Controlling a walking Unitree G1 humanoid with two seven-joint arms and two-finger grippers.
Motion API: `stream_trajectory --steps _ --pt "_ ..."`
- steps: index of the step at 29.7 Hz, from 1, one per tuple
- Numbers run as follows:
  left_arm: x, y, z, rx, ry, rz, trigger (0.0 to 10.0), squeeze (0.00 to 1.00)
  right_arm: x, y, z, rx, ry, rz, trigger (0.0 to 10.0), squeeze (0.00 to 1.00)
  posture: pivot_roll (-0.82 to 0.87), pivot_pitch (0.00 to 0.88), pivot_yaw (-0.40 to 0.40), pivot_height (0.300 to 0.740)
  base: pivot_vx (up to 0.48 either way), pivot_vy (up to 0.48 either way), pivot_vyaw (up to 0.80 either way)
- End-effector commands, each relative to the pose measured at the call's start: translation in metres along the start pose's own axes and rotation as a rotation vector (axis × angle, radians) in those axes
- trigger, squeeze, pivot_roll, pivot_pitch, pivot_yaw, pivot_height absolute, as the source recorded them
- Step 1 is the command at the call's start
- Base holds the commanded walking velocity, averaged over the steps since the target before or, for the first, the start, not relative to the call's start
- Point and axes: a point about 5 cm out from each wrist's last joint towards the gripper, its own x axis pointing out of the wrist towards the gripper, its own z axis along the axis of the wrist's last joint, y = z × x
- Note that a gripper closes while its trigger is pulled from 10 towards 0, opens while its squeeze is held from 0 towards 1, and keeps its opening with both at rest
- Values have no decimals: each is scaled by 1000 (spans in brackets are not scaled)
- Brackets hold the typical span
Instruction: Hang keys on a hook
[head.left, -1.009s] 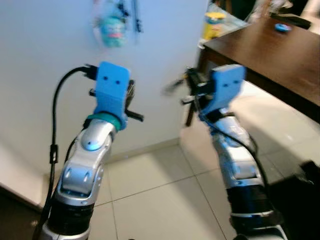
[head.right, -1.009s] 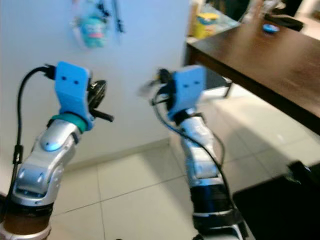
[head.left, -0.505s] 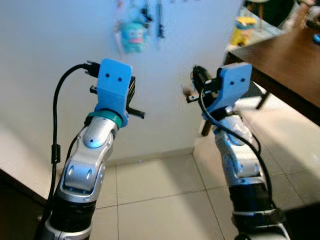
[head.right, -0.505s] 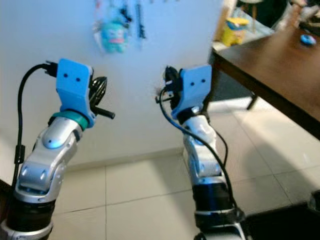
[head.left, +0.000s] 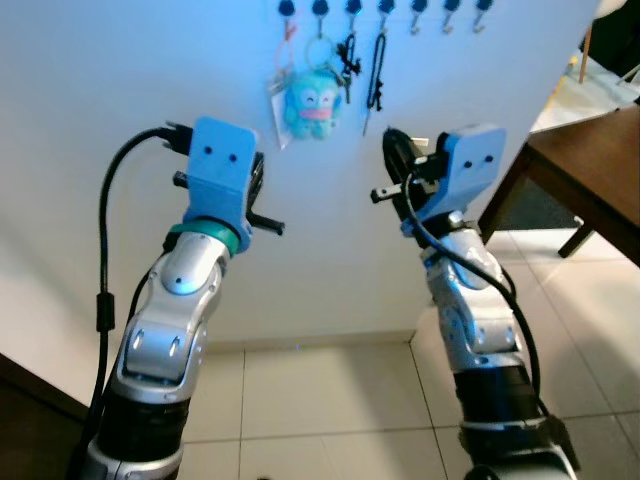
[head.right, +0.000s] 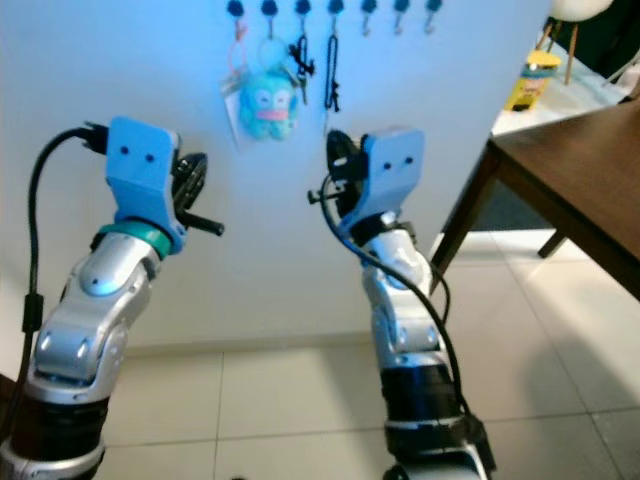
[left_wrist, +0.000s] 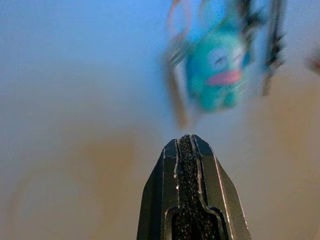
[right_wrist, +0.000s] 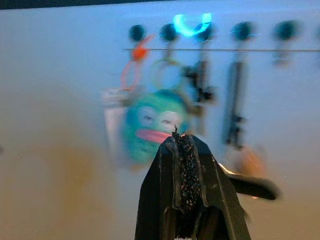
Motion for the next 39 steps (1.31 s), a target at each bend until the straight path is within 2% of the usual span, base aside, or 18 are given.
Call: stream_trajectory --steps 1,5,12,15,23,31,39 --pt "-1 -1 -2 -3 6 -4 10000 0 -1 -1 1 -2 -7 0 10000 0 -20 45 75 740 446 0 0" --pt "-3 -3 -1 -16 1 -29 10000 0 3 -11 17 -93 -90 -49 10000 0 -21 43 76 740 325 0 0" --pt "-8 -7 2 -67 -17 -83 10000 0 3 -22 25 -151 -128 -123 10000 0 -21 42 78 740 116 0 0" --pt "-15 -11 7 -98 -51 -127 10000 0 9 -34 35 -213 -156 -157 10000 0 -22 43 81 740 0 0 0" --pt "-17 -13 11 -106 -59 -136 10000 0 24 -49 40 -245 -157 -195 10000 0 -11 53 78 740 0 0 0" --pt "-21 -10 10 -105 -50 -134 10000 0 27 -50 41 -253 -156 -197 10000 0 -8 60 82 740 0 0 0" --pt "-20 -11 11 -108 -45 -137 10000 0 21 -45 31 -266 -131 -135 10000 0 -14 67 89 740 0 0 0"
